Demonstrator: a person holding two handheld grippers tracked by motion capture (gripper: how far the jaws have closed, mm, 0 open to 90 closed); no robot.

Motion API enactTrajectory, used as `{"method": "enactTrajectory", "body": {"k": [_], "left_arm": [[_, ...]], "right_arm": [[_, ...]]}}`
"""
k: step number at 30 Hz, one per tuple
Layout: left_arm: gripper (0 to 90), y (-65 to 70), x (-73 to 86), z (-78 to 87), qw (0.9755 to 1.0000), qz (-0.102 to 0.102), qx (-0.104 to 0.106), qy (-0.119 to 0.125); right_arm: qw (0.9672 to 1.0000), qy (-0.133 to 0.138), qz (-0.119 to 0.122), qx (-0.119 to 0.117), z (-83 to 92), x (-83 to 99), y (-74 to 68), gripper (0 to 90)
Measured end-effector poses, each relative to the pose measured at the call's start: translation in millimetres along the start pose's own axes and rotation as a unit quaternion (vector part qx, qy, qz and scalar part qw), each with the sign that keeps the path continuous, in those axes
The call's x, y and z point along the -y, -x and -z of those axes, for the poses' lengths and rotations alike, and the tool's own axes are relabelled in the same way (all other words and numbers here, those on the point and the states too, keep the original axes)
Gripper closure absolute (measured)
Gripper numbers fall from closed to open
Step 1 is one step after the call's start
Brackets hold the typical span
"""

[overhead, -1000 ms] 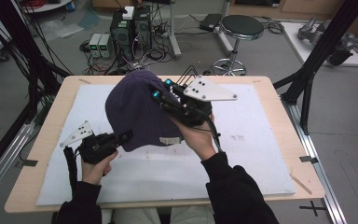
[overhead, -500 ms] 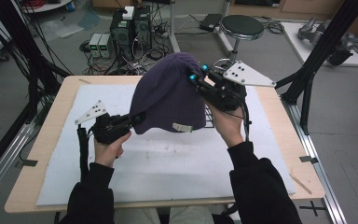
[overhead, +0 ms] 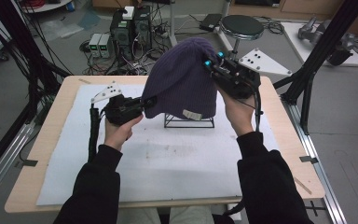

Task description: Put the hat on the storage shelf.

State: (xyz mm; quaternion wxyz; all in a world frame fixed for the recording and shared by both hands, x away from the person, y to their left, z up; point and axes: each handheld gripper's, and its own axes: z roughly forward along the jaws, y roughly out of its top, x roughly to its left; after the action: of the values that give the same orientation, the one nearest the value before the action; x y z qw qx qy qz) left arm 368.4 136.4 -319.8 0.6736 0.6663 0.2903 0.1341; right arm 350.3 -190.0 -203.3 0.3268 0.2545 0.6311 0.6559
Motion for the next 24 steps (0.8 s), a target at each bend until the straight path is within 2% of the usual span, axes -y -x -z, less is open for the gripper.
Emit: {"method": "enactTrajectory", "body": {"k": [3, 6, 8, 12, 18, 24], "left_arm": [[82.7, 0.3, -4.7, -8.9, 1.0, -0.003, 0.004, -0.005], [82.6, 0.7, -10.3, -16.3, 1.0, -0.001, 0.008, -0.005], [82.6, 1.2, -14.3, -19.7, 0.9999, -0.009, 0.005, -0.005], [82.6, -1.9, -22.7, -26.2, 0.9999, -0.014, 0.002, -0.005], [82.6, -5.3, -32.0, -36.1, 0.9999, -0.014, 0.008, -0.001], [82.6, -9.2, -37.9, -49.9, 0.9998, -0.019, 0.002, -0.007]], "right_arm": [[0.9999, 0.0, -0.004, 0.012, -1.0, -1.0, 10.2, 75.4], [0.9999, 0.004, -0.007, 0.006, -1.1, -2.4, 22.3, 75.3], [0.9999, 0.004, -0.009, 0.006, -3.4, -3.9, 29.6, 75.3], [0.9999, -0.006, 0.001, 0.011, -10.5, -11.3, 39.6, 75.3], [0.9989, -0.02, 0.015, 0.04, -20.5, -19.6, 47.4, 75.0], [0.9954, -0.036, 0.038, 0.081, -29.5, -21.6, 55.8, 74.6]]}}
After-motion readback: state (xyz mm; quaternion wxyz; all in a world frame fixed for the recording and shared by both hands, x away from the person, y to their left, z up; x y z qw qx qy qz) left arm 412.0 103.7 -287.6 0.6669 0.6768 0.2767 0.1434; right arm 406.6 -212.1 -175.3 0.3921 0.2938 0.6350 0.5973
